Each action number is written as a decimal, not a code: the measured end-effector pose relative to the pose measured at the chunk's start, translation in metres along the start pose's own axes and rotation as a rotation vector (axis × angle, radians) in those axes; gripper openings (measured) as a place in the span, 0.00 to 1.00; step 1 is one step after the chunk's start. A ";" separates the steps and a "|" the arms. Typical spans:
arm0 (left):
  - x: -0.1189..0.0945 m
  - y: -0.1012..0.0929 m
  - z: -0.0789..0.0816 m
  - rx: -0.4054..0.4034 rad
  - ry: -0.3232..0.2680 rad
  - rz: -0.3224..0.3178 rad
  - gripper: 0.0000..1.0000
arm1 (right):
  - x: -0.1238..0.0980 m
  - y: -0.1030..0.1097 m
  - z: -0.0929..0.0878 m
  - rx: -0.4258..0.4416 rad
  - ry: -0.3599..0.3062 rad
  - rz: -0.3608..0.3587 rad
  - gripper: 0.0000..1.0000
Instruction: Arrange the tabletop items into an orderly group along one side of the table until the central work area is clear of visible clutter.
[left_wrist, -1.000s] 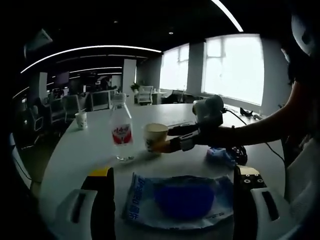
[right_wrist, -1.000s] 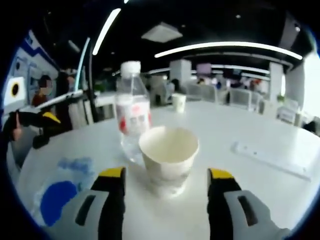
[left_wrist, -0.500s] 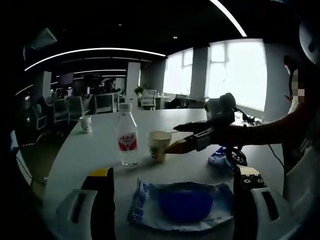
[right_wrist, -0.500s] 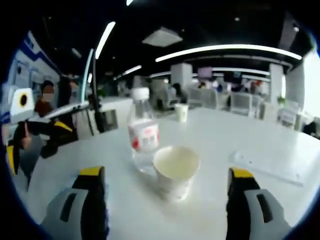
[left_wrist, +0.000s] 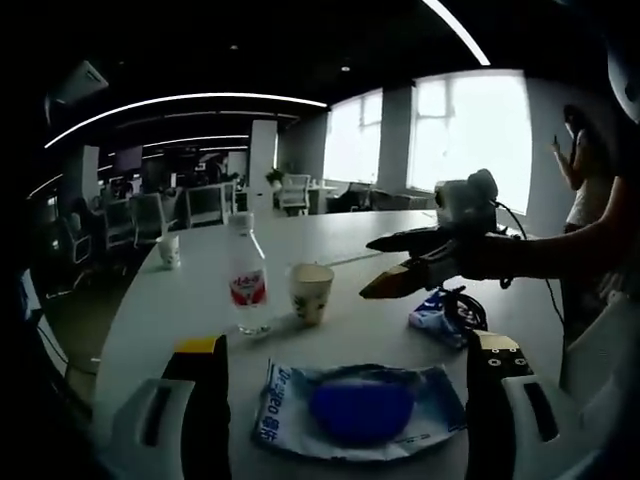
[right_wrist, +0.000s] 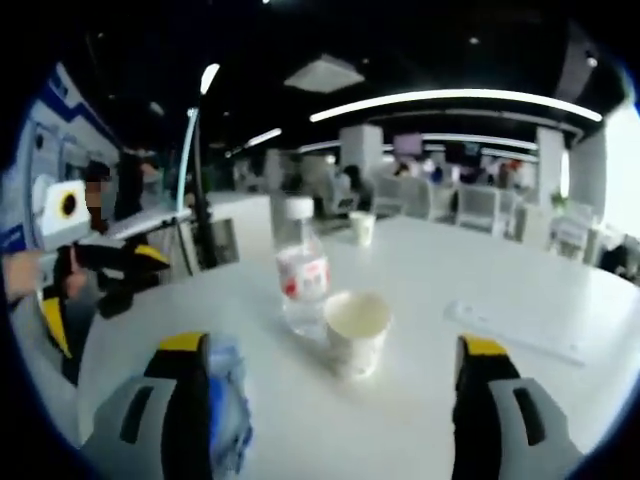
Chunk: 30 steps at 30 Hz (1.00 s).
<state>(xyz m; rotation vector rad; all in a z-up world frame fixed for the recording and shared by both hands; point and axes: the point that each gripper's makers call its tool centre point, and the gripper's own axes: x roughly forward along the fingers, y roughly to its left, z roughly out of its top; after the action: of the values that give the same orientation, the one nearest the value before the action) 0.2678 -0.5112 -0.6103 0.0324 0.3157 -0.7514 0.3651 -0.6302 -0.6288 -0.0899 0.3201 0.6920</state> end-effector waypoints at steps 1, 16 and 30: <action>0.000 -0.001 0.001 0.000 -0.002 -0.002 0.99 | -0.003 0.000 0.000 0.002 0.000 -0.002 1.00; 0.002 -0.020 0.003 0.010 0.024 -0.032 0.99 | -0.057 -0.001 -0.020 0.040 0.037 -0.037 1.00; 0.002 -0.030 0.004 0.028 0.038 -0.043 0.99 | -0.096 -0.006 -0.035 0.076 0.052 -0.082 1.00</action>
<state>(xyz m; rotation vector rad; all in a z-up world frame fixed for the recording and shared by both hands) 0.2496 -0.5351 -0.6048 0.0666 0.3432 -0.7990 0.2899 -0.7000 -0.6315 -0.0486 0.3905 0.5965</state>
